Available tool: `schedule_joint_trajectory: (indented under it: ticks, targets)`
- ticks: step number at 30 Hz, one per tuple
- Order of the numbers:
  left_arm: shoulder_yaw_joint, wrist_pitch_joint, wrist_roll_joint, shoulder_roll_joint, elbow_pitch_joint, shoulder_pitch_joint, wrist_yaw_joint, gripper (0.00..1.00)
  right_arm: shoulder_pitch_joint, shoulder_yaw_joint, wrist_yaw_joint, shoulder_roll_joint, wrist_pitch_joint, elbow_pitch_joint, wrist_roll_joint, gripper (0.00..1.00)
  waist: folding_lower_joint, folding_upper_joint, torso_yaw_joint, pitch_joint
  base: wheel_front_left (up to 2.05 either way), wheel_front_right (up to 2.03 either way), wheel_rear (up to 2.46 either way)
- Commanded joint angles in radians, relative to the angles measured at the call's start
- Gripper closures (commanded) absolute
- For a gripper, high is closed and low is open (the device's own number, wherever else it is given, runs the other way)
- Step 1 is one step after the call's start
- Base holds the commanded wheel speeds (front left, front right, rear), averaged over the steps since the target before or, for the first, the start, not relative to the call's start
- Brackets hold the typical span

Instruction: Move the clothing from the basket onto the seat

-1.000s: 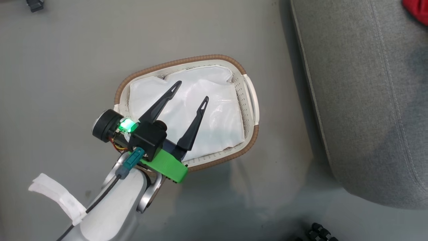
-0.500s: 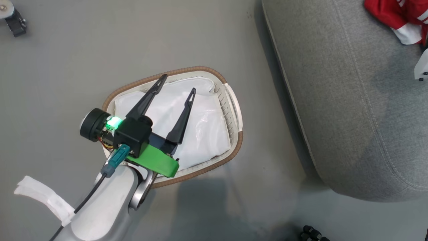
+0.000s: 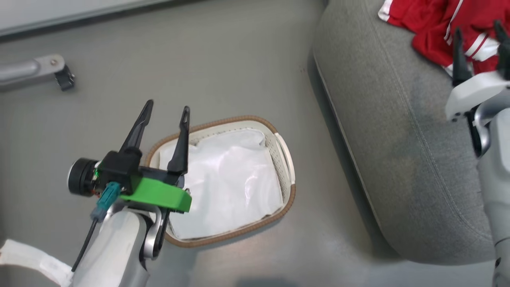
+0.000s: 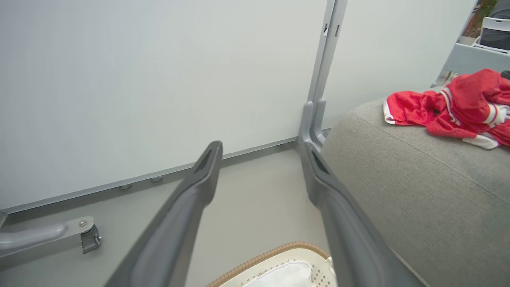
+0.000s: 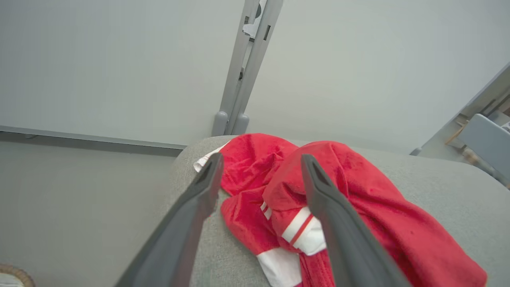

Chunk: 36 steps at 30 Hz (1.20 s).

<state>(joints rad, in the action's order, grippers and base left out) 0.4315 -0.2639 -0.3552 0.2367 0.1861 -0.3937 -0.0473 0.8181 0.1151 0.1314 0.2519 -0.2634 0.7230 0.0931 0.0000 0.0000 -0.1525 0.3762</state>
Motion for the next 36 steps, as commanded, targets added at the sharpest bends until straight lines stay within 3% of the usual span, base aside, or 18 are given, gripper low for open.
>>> schedule_joint_trajectory:
  ticks: [1, 12, 18, 26, 36]
  targets:
    - [-0.027, 0.0, 0.003, -0.009, 0.003, 0.036, -0.008, 0.0, -0.035, -0.007, -0.001, -0.01, -0.002, -0.013, -0.017, 0.0, 0.0, 0.0, 0.05, -0.103, 0.0, 0.0, 0.0]
    - [-0.23, -0.001, 0.006, -0.072, 0.016, 0.261, -0.004, 0.0, -0.276, -0.072, -0.001, -0.143, -0.002, -0.149, -0.095, 0.0, 0.0, 0.0, 0.131, -0.258, 0.0, 0.0, 0.0]
    - [-0.32, -0.001, 0.008, -0.104, 0.008, 0.39, 0.027, 0.0, -0.415, -0.116, -0.001, -0.192, -0.002, -0.228, -0.132, 0.0, 0.0, 0.0, 0.159, -0.312, 0.0, 0.0, 0.0]
    - [-0.377, -0.001, 0.036, -0.14, -0.017, 0.496, 0.075, 0.0, -0.596, -0.187, -0.001, -0.198, -0.002, -0.332, -0.24, 0.0, 0.0, 0.0, 0.194, -0.352, 0.0, 0.0, 0.0]
    - [-0.409, -0.001, 0.063, -0.169, -0.027, 0.535, 0.103, 0.0, -0.675, -0.226, -0.001, -0.199, -0.002, -0.39, -0.255, 0.0, 0.0, 0.0, 0.192, -0.372, 0.0, 0.0, 0.0]
